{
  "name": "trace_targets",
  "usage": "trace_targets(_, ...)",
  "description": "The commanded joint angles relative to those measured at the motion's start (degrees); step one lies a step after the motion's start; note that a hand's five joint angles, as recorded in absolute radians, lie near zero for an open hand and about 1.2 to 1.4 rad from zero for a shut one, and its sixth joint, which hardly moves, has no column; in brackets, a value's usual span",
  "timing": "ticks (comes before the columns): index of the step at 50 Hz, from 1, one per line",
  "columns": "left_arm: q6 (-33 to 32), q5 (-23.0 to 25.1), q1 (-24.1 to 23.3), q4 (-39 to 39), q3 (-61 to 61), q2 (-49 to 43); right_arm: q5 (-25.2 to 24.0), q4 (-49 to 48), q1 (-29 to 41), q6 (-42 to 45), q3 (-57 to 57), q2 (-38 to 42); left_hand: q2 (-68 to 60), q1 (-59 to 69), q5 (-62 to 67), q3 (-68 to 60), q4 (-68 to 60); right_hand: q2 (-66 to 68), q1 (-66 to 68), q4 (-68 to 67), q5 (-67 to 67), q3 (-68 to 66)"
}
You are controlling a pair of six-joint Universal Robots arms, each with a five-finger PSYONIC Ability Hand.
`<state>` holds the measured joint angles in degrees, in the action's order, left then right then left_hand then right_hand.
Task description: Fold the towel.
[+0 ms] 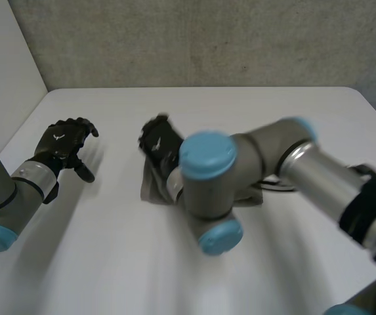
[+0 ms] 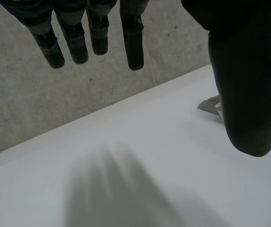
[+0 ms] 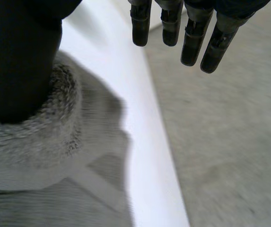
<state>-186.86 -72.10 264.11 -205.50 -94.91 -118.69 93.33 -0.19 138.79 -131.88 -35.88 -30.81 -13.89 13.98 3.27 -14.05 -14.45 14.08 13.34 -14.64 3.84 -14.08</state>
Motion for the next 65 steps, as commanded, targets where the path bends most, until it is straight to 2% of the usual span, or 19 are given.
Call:
trace_targets(1, 0.00, -0.06, -0.26, 0.10, -0.45, 0.04, 0.54, 3.25, -5.18, -14.33, -2.87, -10.74, 3.85, -3.93, -3.23, 4.01, 4.41, -4.08, -3.34, 4.64, -3.84, 4.08)
trace_targets(2, 0.00, -0.06, -0.35, 0.01, -0.97, 0.30, 0.01, 5.96, -7.54, -19.59, -5.67, -14.25, 3.85, -3.93, -3.23, 4.01, 4.41, -4.08, -3.34, 4.64, -3.84, 4.08)
trace_targets(5, -0.08, 0.03, -0.61, 0.01, -1.42, 0.57, -0.96, 7.92, -9.50, -23.86, -8.77, -16.92, 3.85, -3.93, -3.23, 4.01, 4.41, -4.08, -3.34, 4.64, -3.84, 4.08)
trace_targets(7, -0.08, 0.03, -1.49, 0.01, -2.12, 1.00, -3.58, 9.07, -13.61, -30.08, -16.20, -21.47, 3.85, -3.93, -3.23, 4.01, 4.41, -4.08, -3.34, 4.64, -3.84, 4.08)
trace_targets(10, -0.08, 0.03, -2.45, 0.01, -2.82, 1.53, -5.62, 8.72, -16.18, -32.48, -21.78, -23.95, 3.85, -3.93, -3.23, 4.01, 4.41, -4.08, -3.34, 4.64, -3.84, 4.08)
trace_targets(11, -0.08, 0.03, -2.46, 0.01, -2.82, 1.53, -7.88, 7.32, -18.97, -33.78, -27.52, -26.56, 3.85, -3.93, -3.23, 4.01, 4.41, -4.08, -3.34, 4.64, -3.84, 4.08)
trace_targets(12, -0.08, 0.03, -3.24, -0.08, -3.17, 2.05, -7.90, 7.31, -18.99, -33.80, -27.58, -26.59, 3.85, -3.93, -3.23, 4.01, 4.41, -4.08, -3.34, 4.64, -3.84, 4.08)
trace_targets(17, -0.08, 0.11, -6.50, -0.08, -3.70, 3.82, -11.06, -2.95, -26.36, -33.80, -45.47, -32.82, 3.85, -3.93, -3.23, 4.01, 4.41, -4.08, -3.34, 4.64, -3.84, 4.08)
trace_targets(22, 0.00, 0.29, -11.33, -0.08, -2.65, 4.61, -11.42, -8.06, -29.62, -33.79, -53.49, -34.06, 3.01, -3.09, -2.39, 3.17, 3.56, -4.08, -3.34, 4.64, -3.84, 4.08)
trace_targets(24, 0.00, 0.38, -15.36, -0.08, -0.46, 3.65, -11.42, -9.03, -30.15, -33.80, -55.25, -34.14, 2.50, -2.59, -1.88, 2.66, 3.06, -4.08, -3.34, 4.64, -3.84, 4.08)
trace_targets(27, 0.00, 0.29, -17.14, -0.08, 0.96, 2.94, -12.03, -10.70, -30.33, -33.71, -57.72, -34.15, 2.50, -2.58, -1.88, 2.66, 3.06, -4.08, -3.34, 4.64, -3.84, 4.08)
trace_targets(32, -0.26, -0.32, -25.12, 0.01, 8.76, -5.39, -14.31, -15.61, -29.90, -33.80, -60.71, -33.88, 2.17, -2.25, -1.54, 2.33, 2.72, -4.08, -3.34, 4.64, -3.84, 4.08)
trace_targets(38, -0.52, -0.68, -28.39, 0.01, 13.96, -11.21, -15.46, -20.11, -29.28, -33.80, -62.91, -33.27, 2.00, -2.08, -1.38, 2.16, 2.56, 6.94, 7.67, -6.37, 7.18, -6.94)
trace_targets(40, -0.61, -2.60, -29.87, 0.01, 17.46, -14.45, -15.72, -21.34, -29.19, -33.71, -63.53, -33.00, 1.33, -1.41, -0.71, 1.49, 1.89, 10.47, 11.21, -9.91, 10.71, -10.47)
trace_targets(49, -0.70, -11.74, -30.67, 0.18, 26.61, -21.05, -15.81, -25.56, -26.47, -32.92, -63.79, -29.93, 0.82, -0.90, -0.20, 0.98, 1.38, 15.34, 16.08, -14.78, 15.58, -15.34)
trace_targets(55, -0.61, -13.95, -30.41, 0.27, 27.76, -21.41, -15.29, -27.75, -24.36, -29.15, -62.30, -26.77, 0.82, -0.90, -0.20, 0.98, 1.38, 20.54, 21.28, -19.98, 20.78, -20.54)
trace_targets(60, -0.61, -15.09, -29.53, 0.45, 26.71, -20.26, -14.23, -28.20, -22.87, -28.08, -60.28, -23.78, 0.82, -0.90, -0.20, 0.98, 1.38, 32.31, 33.04, -31.74, 32.55, -32.31)
trace_targets(63, -0.44, -17.55, -28.03, 0.27, 25.30, -18.59, -13.62, -28.20, -22.42, -27.91, -60.01, -23.07, 0.99, -1.07, -0.37, 1.15, 1.55, 33.34, 34.08, -32.78, 33.58, -33.34)
trace_targets(65, -0.09, -21.57, -25.85, -0.08, 23.38, -17.37, -13.53, -28.20, -22.25, -27.73, -60.10, -22.98, 0.99, -1.07, -0.37, 1.15, 1.55, 33.35, 34.08, -32.78, 33.59, -33.35)
